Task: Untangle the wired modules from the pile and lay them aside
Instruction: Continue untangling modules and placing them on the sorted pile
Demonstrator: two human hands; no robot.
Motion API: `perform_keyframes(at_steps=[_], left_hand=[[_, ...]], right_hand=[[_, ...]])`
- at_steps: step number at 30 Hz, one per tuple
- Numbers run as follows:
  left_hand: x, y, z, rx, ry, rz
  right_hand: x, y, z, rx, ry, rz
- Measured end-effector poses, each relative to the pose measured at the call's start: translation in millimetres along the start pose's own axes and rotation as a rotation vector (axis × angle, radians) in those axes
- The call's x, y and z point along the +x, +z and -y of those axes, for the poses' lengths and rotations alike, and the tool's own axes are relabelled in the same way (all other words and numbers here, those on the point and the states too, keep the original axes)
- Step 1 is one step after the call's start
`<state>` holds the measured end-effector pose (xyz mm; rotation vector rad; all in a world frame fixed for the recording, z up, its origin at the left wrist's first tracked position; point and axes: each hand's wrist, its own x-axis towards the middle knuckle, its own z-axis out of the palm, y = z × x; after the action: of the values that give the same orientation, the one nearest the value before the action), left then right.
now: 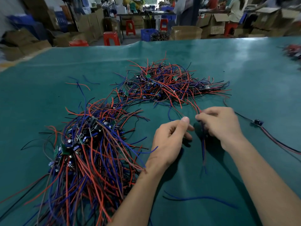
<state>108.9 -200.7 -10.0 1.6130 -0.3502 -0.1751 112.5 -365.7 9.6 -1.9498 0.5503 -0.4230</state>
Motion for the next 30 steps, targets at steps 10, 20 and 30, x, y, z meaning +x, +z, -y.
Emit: perform_keyframes(at_steps=[10, 20, 30], left_hand=[[0.8, 1.5, -0.2, -0.019, 0.055, -0.067], [4.3, 0.3, 4.2, -0.014, 0.048, -0.071], [5.0, 0.6, 1.7, 0.058, 0.035, -0.147]], right_hand=[[-20.0, -15.2, 18.9, 0.744, 0.163, 0.596], [-21.1, -2.6, 15.3, 0.669, 0.093, 0.513], [-20.4, 0.6, 15.5, 0.761, 0.067, 0.449]])
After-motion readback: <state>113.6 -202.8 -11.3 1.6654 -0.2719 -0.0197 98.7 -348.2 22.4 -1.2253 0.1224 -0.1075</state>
